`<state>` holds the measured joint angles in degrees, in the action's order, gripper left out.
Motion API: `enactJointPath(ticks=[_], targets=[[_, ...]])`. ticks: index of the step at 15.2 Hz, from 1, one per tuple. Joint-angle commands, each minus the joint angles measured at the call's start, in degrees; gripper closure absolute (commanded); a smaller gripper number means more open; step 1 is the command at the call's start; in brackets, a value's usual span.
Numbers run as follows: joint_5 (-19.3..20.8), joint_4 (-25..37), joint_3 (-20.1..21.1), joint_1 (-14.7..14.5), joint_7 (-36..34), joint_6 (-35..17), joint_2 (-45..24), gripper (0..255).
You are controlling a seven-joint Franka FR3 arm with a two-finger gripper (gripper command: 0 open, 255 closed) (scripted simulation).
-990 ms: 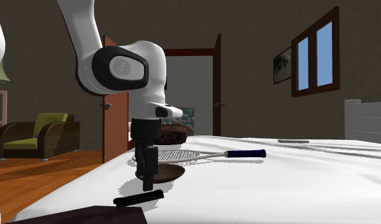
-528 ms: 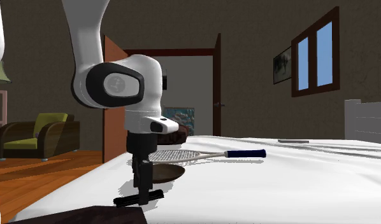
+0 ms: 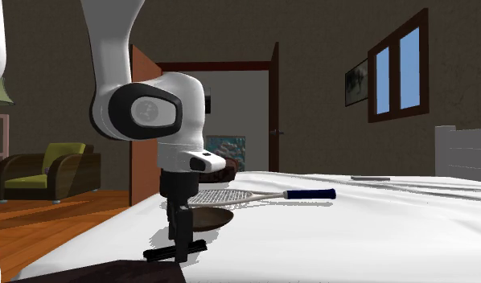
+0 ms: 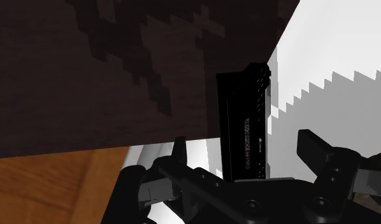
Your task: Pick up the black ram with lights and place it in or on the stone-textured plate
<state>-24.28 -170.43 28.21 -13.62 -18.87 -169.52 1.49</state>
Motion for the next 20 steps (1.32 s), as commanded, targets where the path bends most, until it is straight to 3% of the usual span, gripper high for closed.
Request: enactJointPath(ticks=[1,10,20], targets=[[0.0,0.0,0.0,0.0,0.0,0.0,0.0,255],[0.0,0.0,0.0,0.0,0.0,0.0,0.0,255],[-2.8,-0.6,-1.0,-1.9,0.9,14.6,15.3,255]])
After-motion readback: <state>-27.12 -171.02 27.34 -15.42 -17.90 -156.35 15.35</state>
